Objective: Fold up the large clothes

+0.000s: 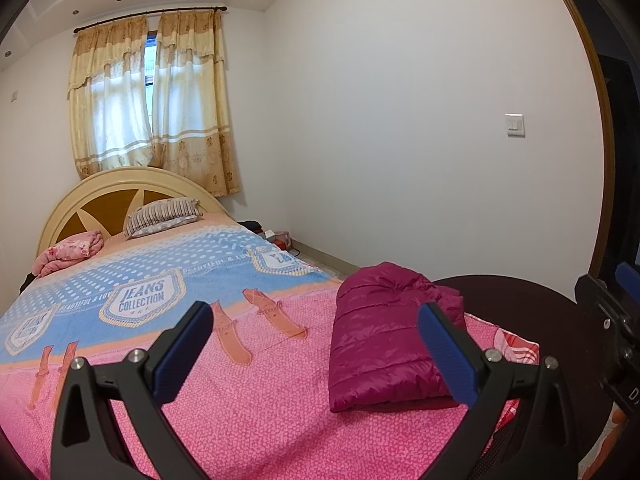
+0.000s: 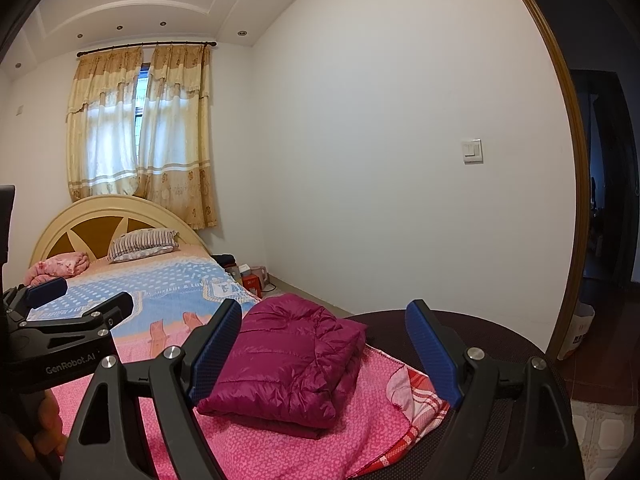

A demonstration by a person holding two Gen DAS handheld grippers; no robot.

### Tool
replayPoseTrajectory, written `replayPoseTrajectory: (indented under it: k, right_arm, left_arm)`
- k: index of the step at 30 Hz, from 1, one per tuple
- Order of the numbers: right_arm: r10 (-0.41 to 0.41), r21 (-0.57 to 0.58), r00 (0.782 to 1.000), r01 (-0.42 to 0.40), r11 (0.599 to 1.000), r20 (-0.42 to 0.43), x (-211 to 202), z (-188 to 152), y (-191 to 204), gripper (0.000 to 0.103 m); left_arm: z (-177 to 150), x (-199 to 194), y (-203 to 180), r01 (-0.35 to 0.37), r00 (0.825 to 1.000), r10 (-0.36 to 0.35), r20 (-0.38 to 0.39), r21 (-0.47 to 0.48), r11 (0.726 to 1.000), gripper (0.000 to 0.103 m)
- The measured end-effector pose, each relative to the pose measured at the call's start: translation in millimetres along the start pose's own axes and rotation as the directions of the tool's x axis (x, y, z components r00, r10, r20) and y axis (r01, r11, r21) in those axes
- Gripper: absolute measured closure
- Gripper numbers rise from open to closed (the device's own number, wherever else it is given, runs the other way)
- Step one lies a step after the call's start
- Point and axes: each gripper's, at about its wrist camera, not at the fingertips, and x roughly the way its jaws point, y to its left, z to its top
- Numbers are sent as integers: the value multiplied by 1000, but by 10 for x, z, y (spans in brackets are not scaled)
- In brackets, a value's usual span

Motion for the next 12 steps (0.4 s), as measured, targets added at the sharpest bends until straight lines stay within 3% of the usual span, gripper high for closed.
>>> replayPoseTrajectory:
  k: [5, 10, 12]
  right_arm:
    - [-1, 1, 1000, 1, 1000, -1, 15, 3, -10, 19]
    - [-3, -2, 1000, 3, 1000, -3, 46, -10, -22, 19]
    - [-4, -6, 1000, 4, 1000, -9, 99, -27, -33, 18]
  left_arm:
    - [-8, 0, 13, 13, 1000, -13, 8, -11, 1000, 0]
    - [-41, -28, 47, -19, 998, 19, 62, 4, 1000, 0]
    - [-39, 4, 75, -20, 999, 20, 48, 4, 1000, 0]
